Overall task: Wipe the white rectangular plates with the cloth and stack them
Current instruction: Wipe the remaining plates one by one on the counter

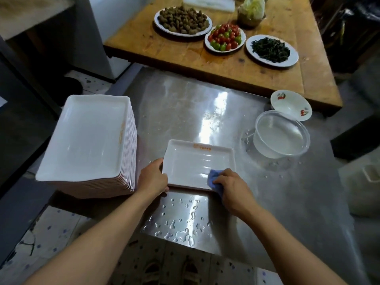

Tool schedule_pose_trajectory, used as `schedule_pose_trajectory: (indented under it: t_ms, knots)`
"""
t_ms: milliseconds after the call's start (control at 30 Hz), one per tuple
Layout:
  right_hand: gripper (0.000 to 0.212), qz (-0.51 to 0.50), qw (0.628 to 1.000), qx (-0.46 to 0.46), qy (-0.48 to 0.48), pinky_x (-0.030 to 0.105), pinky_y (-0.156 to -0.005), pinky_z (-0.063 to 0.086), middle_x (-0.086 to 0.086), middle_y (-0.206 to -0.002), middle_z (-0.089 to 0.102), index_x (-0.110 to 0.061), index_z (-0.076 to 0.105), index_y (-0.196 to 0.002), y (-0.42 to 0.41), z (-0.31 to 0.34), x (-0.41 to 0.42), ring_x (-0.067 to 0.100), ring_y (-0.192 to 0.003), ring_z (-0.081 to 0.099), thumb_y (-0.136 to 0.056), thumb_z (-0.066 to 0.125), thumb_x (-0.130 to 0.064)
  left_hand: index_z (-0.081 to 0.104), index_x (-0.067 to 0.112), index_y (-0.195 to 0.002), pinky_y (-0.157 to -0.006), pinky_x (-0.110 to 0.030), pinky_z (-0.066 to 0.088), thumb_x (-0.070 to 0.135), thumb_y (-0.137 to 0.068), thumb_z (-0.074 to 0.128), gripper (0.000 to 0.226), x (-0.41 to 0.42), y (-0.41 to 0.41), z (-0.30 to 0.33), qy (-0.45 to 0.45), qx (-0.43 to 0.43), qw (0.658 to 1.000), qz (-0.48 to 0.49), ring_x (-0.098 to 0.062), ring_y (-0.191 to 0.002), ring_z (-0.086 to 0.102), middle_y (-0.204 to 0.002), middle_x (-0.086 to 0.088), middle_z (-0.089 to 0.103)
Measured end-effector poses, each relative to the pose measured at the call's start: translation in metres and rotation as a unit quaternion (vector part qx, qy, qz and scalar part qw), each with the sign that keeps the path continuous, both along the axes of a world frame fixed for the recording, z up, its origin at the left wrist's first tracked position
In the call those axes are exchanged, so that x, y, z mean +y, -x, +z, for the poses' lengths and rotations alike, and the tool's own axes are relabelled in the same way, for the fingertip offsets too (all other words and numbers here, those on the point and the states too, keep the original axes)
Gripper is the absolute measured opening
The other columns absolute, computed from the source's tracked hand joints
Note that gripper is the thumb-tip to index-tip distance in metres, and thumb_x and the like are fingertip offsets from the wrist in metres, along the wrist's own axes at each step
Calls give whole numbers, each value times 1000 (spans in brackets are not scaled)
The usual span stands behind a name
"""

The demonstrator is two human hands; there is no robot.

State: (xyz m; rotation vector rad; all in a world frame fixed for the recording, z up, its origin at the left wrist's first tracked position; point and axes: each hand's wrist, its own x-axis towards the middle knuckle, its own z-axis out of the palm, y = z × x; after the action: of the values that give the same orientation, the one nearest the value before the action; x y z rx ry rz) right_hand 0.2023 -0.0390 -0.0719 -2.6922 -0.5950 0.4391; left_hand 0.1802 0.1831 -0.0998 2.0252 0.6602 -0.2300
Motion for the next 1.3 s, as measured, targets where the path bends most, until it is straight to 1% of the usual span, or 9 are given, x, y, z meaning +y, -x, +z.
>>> schedule_pose_trajectory:
  t_ms: [100,167,300,567,733,833,1033,1167,1300]
  knots:
    - [18,-42,998,-4,44,28,-77,46,6,-114,54,-13,68,-95,-14,2,-1,24,-99,57,-86,55,-7,60,31,-116,-39,-24,48,-7,-78,40,58,1,0,0,-28,-7,999,-24,-22,-42,64,-74,3,58]
    - [22,-70,995,-42,63,31,-81,46,10,-117,49,-10,59,-109,-25,0,10,27,-100,53,-92,46,-10,60,28,-117,-53,-33,55,-6,-78,41,56,2,0,1,-46,-14,998,-44,-30,-55,67,-77,-6,60]
    - [32,-139,989,-23,-48,29,-86,37,10,-126,42,-10,49,-126,-44,-9,38,26,-112,42,-98,36,-14,55,22,-126,-74,-46,54,-3,-79,43,55,2,-1,0,-68,-9,996,-61,-42,-81,64,-102,-20,61]
    - [44,79,995,3,-65,35,-105,33,13,-138,38,-8,52,-132,-43,-15,104,33,-123,37,-88,51,-3,54,18,-128,-81,-43,51,-2,-77,49,56,-2,0,4,-96,-36,993,-52,-39,-90,62,-109,-17,64]
    - [34,86,993,13,-76,26,-97,39,10,-131,49,-13,67,-113,-15,-8,72,29,-117,48,-82,58,0,57,13,-122,-88,-42,47,1,-78,49,46,-4,0,7,-109,-44,992,-55,-37,-104,56,-114,-17,63]
    - [33,31,998,26,-40,31,-91,46,9,-123,53,-15,71,-105,-3,-2,40,28,-112,52,-81,56,1,57,11,-118,-86,-40,46,-2,-76,47,46,-7,1,8,-139,-34,988,-57,-37,-104,55,-112,-17,63]
    - [26,-38,997,22,70,30,-84,45,9,-120,50,-10,65,-109,13,14,0,27,-109,49,-87,51,-5,58,11,-119,-84,-40,47,-5,-75,45,49,-11,4,9,-176,-31,982,-55,-38,-103,55,-112,-17,63]
    - [21,-105,994,-4,30,14,-57,42,18,-104,52,7,52,-85,15,19,-2,25,-76,51,-84,49,-14,59,10,-120,-84,-37,46,-5,-76,46,48,-13,3,11,-183,-31,981,-58,-38,-105,55,-115,-18,64]
    - [20,-110,994,5,25,33,-89,41,9,-115,49,-5,59,-103,23,21,-16,25,-100,48,-87,47,-3,58,10,-122,-85,-38,47,-4,-78,44,48,-12,1,14,-183,-7,980,-79,-38,-102,57,-113,-18,64]
